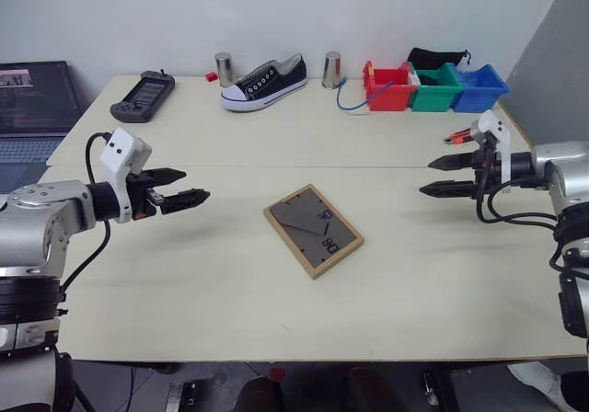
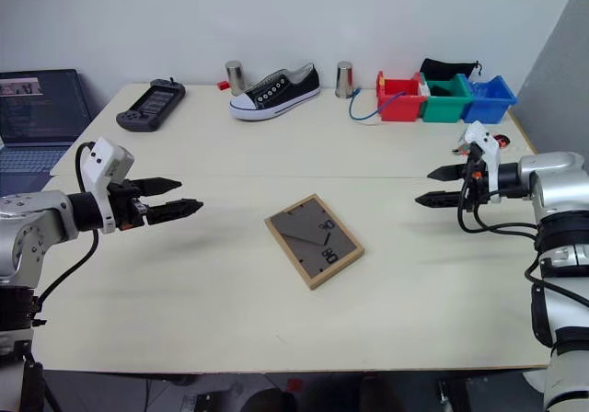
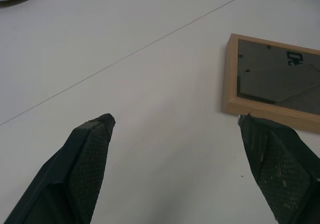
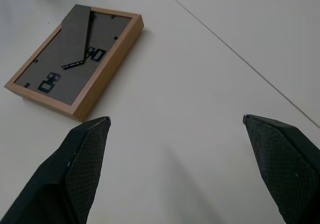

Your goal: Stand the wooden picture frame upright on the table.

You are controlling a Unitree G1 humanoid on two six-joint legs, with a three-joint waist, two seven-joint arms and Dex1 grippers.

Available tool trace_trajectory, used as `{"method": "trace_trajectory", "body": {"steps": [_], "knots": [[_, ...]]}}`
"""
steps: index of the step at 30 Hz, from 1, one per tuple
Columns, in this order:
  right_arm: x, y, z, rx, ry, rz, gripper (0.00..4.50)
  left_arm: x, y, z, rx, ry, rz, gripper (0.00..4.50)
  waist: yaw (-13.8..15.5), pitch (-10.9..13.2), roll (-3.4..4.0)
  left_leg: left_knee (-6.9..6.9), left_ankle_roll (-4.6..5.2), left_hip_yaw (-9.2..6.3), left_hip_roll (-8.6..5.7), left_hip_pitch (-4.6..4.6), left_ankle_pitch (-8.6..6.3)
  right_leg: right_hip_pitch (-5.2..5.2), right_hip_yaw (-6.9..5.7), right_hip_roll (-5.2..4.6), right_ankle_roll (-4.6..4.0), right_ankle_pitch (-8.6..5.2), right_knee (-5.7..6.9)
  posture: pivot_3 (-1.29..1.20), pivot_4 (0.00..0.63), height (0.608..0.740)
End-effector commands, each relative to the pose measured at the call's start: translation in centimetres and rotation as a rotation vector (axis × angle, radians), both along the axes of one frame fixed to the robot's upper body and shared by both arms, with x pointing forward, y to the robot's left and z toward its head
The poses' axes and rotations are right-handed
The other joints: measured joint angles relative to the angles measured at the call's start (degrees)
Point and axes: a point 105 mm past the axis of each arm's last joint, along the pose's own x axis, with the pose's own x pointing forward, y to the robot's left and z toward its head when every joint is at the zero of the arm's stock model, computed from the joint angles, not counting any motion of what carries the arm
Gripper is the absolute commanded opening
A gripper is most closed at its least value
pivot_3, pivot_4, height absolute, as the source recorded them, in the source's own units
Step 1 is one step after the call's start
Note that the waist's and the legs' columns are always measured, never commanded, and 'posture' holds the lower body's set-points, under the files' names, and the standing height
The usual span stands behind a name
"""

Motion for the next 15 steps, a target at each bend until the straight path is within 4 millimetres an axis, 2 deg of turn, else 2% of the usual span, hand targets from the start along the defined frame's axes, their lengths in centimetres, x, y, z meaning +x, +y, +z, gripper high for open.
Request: {"method": "trace_trajectory", "body": {"steps": [1,15], "knots": [[-0.34,0.25,1.58,0.017,-0.055,0.019,4.5,-0.04,-0.08,0.75,0.023,-0.041,-0.007,4.24,0.0,0.0,0.0,0.0,0.0,0.0,0.0,0.0,0.0,0.0,0.0,0.0,0.0,0.0,0.0,0.0,0.15,0.74],[-0.41,0.7,1.57,-0.005,-0.052,0.038,4.5,-0.31,-0.36,0.26,0.053,-0.036,-0.025,4.24,0.0,0.0,0.0,0.0,0.0,0.0,0.0,0.0,0.0,0.0,-0.01,0.0,0.0,0.0,0.0,0.0,0.15,0.74]]}}
